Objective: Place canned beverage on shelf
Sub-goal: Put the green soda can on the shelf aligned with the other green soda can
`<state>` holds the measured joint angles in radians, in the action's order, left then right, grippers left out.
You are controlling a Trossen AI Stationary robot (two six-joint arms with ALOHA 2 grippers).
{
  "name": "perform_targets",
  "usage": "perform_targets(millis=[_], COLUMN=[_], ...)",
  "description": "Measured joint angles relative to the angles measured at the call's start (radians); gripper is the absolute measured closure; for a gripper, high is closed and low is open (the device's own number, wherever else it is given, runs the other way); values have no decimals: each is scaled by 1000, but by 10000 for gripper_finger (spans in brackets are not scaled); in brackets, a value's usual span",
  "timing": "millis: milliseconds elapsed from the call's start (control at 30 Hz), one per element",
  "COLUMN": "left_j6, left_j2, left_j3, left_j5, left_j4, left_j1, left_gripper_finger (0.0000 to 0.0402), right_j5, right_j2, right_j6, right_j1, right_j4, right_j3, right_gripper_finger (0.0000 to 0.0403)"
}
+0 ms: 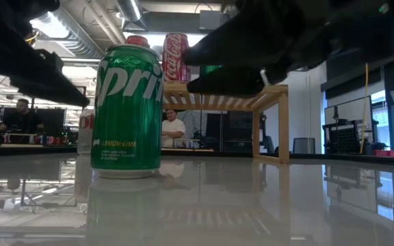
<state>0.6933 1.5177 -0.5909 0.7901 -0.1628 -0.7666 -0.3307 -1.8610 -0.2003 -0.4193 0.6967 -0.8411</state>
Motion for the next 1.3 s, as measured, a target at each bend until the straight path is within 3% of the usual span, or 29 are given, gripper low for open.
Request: perform_targets(millis=[167, 1200, 1300], left_j6=[-50, -103, -102], left_j2=[0, 0, 0], left_j3=[9, 9, 9], left_j5=[32, 33, 30], left_j4=[-28, -56, -58], left_j1=[14, 45, 45], left_gripper_finger=[65, 65, 65], right_j5=[55, 86, 85], right_j2=[-67, -287, -297], right_j6=[16, 131, 131], right_j1=[32, 73, 73], right_j4=[66, 52, 52], right_j3=[-31, -298, -308], right_gripper_finger=[17, 18, 35])
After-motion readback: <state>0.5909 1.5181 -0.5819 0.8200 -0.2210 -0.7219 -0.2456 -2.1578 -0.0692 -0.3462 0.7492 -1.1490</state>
